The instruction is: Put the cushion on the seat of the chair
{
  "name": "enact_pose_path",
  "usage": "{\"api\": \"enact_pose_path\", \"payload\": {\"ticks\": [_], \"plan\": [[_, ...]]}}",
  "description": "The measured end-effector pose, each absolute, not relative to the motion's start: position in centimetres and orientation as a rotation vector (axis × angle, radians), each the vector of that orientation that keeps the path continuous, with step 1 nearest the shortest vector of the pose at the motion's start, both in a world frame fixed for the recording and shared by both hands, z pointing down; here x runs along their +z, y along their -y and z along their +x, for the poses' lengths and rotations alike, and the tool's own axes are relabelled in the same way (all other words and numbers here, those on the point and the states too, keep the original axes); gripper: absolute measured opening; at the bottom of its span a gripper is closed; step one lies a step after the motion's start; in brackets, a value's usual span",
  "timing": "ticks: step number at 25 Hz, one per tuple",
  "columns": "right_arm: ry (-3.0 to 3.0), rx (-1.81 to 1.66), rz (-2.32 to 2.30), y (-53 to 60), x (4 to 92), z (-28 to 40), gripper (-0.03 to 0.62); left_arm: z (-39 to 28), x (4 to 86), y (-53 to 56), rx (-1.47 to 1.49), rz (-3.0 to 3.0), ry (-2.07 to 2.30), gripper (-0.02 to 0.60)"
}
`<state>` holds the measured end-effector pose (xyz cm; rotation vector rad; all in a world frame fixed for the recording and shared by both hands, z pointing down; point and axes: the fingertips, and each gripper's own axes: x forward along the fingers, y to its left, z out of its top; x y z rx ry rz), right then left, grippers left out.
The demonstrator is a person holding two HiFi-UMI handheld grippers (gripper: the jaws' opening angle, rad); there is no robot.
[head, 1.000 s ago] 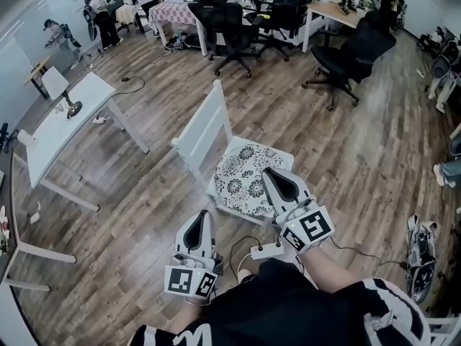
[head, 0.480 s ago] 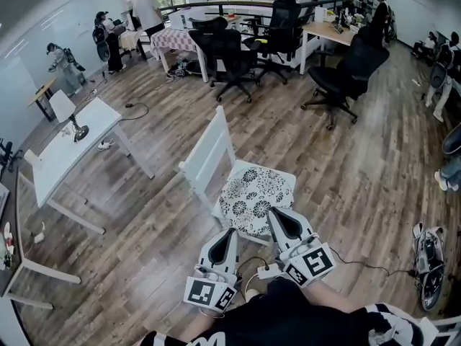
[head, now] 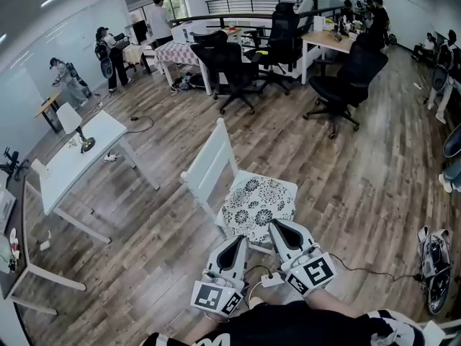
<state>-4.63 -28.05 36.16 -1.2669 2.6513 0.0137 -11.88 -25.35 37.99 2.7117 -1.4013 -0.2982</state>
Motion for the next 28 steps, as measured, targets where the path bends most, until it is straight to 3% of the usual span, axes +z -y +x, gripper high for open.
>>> {"api": "enact_pose_path", "payload": {"ticks": [28], "plan": [[-2.761,-0.028,-1.054,11.9,36.4,7.5,0.020,2.3,38.7,9.6,-0.307,2.641,1.526,0.006]]}}
